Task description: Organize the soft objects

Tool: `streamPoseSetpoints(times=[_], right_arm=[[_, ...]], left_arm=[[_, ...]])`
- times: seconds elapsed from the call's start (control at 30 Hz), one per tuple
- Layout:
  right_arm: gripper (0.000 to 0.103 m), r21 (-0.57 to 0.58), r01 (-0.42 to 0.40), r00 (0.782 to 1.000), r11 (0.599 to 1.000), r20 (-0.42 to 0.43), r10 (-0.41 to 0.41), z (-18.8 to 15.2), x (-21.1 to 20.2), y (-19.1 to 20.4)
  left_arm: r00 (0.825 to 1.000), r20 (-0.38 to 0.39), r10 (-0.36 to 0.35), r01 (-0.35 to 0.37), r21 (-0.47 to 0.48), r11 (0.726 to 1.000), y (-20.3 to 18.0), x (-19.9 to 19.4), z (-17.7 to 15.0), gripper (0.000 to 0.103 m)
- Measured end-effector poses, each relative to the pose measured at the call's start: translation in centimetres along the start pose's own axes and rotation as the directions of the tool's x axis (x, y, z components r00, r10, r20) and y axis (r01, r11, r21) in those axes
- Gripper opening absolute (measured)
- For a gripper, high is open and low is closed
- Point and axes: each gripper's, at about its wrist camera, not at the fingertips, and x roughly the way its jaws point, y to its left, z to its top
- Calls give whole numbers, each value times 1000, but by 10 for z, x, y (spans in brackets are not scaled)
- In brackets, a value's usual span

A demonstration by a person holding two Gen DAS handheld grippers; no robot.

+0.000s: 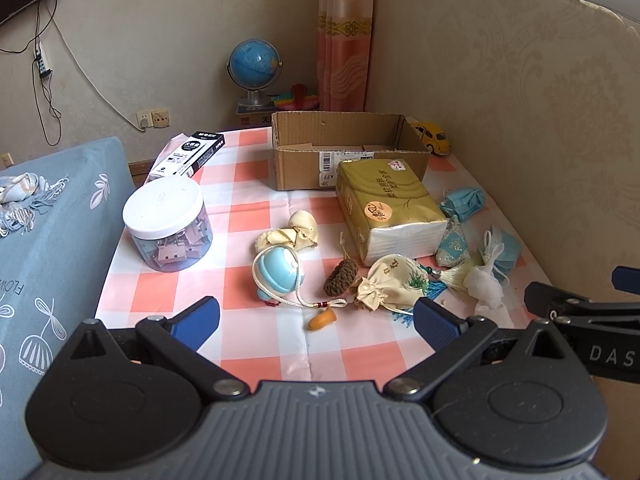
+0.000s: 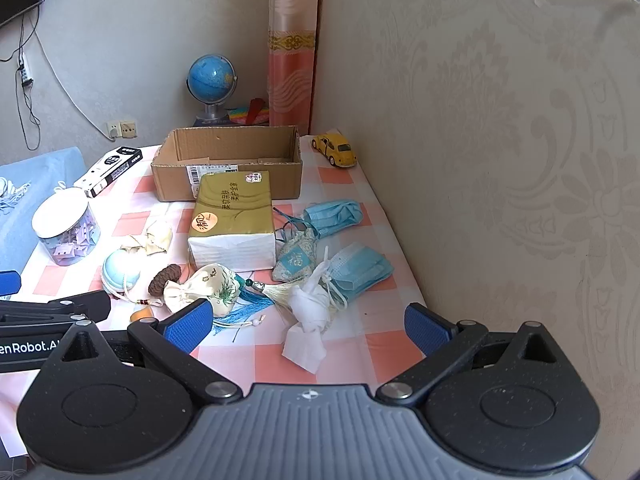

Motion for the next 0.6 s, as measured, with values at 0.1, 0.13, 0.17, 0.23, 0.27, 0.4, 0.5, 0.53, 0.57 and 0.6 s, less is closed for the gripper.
streamPoseSetpoints(times=[0.1, 0.13, 0.17, 0.23, 0.27, 0.4, 0.5, 0.53, 0.57, 0.6], right_arm=[[103, -1, 0, 1000, 1000, 1, 0, 0, 0, 0], [103, -1, 0, 1000, 1000, 1, 0, 0, 0, 0], [103, -1, 0, 1000, 1000, 1, 0, 0, 0, 0], [103, 1, 0, 1000, 1000, 3, 0, 0, -1, 0], [103, 1, -1, 1000, 1000, 2, 1, 0, -1, 0], [103, 1, -1, 1000, 1000, 2, 1, 0, -3, 0], [103, 1, -1, 1000, 1000, 3, 1, 1, -2, 0], [103, 1, -1, 1000, 1000, 4, 1, 0, -2, 0], [103, 1, -2, 1000, 1000, 4, 1, 0, -2, 0], [103, 2, -2, 1000, 1000, 4, 2, 0, -2, 0]], left_arm=[[1000, 0, 1, -1, 0, 1000, 0, 0, 0, 102], [1000, 0, 2, -2, 1, 1000, 0, -1, 0, 102], [1000, 1, 1, -1, 1, 1000, 0, -1, 0, 102], [1000, 3, 1, -1, 1, 1000, 0, -1, 1, 102], [1000, 3, 1, -1, 2, 1000, 0, -1, 1, 102], [1000, 3, 1, -1, 1, 1000, 1, -2, 1, 102], [1000, 4, 1, -1, 1, 1000, 1, -3, 2, 102], [1000, 6, 2, -2, 2, 1000, 1, -3, 2, 102], [1000, 7, 3, -3, 1, 1000, 1, -4, 2, 102], [1000, 8, 3, -3, 1, 1000, 1, -4, 2, 102]])
